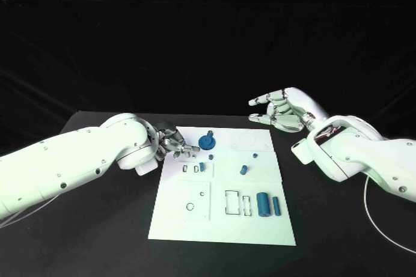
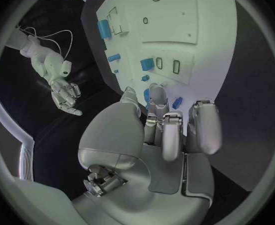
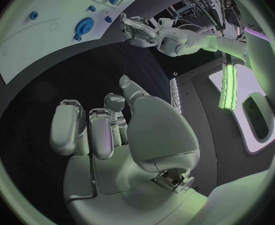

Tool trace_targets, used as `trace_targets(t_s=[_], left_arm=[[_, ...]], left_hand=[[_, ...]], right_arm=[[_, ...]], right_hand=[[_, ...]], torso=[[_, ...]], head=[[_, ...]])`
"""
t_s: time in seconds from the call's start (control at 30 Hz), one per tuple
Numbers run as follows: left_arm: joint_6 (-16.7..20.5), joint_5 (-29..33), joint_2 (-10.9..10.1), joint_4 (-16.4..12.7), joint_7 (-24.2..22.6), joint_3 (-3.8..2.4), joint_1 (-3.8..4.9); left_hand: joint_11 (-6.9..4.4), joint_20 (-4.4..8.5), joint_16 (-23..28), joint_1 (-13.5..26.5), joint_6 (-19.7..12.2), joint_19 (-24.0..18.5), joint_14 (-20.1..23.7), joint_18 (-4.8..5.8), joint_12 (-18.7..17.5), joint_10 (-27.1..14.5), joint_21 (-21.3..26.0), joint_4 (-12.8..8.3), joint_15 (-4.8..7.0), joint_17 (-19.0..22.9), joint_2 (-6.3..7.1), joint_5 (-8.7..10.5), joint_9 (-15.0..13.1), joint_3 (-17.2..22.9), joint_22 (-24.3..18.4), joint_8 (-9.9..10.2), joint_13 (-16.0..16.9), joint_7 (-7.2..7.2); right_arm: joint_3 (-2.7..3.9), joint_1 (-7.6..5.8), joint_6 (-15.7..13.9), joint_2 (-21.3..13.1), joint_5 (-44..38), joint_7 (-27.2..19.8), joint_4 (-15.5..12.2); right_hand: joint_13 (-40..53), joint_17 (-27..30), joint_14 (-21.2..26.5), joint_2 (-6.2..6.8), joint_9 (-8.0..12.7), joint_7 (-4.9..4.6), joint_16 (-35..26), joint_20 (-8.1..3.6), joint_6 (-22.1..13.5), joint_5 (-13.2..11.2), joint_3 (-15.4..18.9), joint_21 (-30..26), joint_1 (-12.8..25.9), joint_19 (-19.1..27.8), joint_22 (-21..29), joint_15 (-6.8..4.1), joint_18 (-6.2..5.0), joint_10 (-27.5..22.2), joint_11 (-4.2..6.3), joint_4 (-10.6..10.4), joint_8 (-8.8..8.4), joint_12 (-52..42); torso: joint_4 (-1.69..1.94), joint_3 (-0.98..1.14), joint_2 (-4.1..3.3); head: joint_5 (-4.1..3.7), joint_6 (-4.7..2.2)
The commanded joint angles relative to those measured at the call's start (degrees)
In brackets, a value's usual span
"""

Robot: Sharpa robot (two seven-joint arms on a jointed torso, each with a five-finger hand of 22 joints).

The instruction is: Assemble the parts on the task board

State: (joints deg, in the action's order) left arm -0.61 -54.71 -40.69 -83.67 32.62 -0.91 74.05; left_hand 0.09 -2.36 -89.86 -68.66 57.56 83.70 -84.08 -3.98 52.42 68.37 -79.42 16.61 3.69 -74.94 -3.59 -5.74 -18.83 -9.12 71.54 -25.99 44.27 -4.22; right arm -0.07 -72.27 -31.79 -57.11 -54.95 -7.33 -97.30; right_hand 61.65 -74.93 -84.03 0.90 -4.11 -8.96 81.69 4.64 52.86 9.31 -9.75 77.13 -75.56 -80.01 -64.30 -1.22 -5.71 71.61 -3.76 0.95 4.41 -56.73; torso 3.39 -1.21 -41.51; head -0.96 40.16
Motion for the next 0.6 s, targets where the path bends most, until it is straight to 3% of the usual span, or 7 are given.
trace_targets(t_s=[0.03,0.2,0.3,0.6], left_arm=[[-4.75,-4.04,1.1,0.96,4.02,0.06,0.22],[-6.3,-4.32,3.37,2.68,4.5,0.41,0.52],[-7.25,-4.45,4.3,3.44,4.69,0.63,0.62],[-9.2,-4.65,6.05,4.55,4.94,1.0,0.72]], left_hand=[[-0.26,0.06,-0.14,-0.13,-0.51,1.52,-5.92,0.94,2.01,0.64,-1.36,-0.05,0.16,-15.06,-0.81,0.03,-0.89,-0.75,2.24,-1.11,1.93,0.21],[-0.62,0.3,-0.14,0.92,-1.01,2.12,-5.92,1.33,5.87,2.27,-2.77,0.01,0.43,-15.06,-1.36,0.53,-3.62,-2.53,4.63,-3.84,6.11,0.71],[-0.77,0.42,-0.14,2.38,-1.56,2.32,-5.92,1.46,6.92,2.52,-3.28,0.09,0.45,-15.06,-1.6,2.63,-4.98,-3.82,5.51,-4.97,7.23,0.79],[-0.92,0.5,-0.14,2.92,-2.08,2.6,-5.92,1.68,8.93,3.41,-4.0,0.04,0.66,-15.06,-1.83,2.8,-6.82,-5.18,6.78,-6.45,9.51,1.05]], right_arm=[[0.03,-0.04,0.46,0.16,1.57,1.2,0.08],[0.02,-0.05,0.77,0.44,1.6,1.93,0.48],[0.02,-0.05,0.85,0.52,1.57,2.15,0.59],[0.02,-0.05,1.14,0.6,1.5,2.7,0.95]], right_hand=[[-0.04,-2.28,-3.28,-0.73,-0.02,-0.01,-0.43,0.15,0.45,0.36,-0.32,0.26,-0.07,-0.3,0.1,0.19,0.82,0.32,0.19,-0.06,0.15,-0.1],[-0.12,-2.1,-3.25,-0.72,-0.02,-0.01,-0.55,0.15,0.46,0.38,-0.32,0.2,-0.05,-0.25,0.23,0.19,0.79,0.27,0.19,-0.07,0.16,-0.02],[-0.14,-2.08,-3.24,-0.72,-0.02,-0.02,-0.57,0.15,0.47,0.4,-0.29,0.2,0.03,-0.25,0.23,0.2,0.8,0.26,0.17,-0.11,0.16,-0.01],[-0.22,-2.06,-3.24,-0.71,-0.02,-0.03,-0.59,0.15,0.48,0.4,-0.26,0.17,0.12,-0.22,0.29,0.21,0.79,0.21,0.16,-0.16,0.16,0.08]], torso=[[-0.01,-0.03,-0.01],[0.06,-0.07,-0.03],[-0.03,-0.12,-0.09],[0.05,-0.13,-0.09]], head=[[-0.1,0.08],[-0.05,0.32],[0.01,0.36],[-0.14,0.77]])
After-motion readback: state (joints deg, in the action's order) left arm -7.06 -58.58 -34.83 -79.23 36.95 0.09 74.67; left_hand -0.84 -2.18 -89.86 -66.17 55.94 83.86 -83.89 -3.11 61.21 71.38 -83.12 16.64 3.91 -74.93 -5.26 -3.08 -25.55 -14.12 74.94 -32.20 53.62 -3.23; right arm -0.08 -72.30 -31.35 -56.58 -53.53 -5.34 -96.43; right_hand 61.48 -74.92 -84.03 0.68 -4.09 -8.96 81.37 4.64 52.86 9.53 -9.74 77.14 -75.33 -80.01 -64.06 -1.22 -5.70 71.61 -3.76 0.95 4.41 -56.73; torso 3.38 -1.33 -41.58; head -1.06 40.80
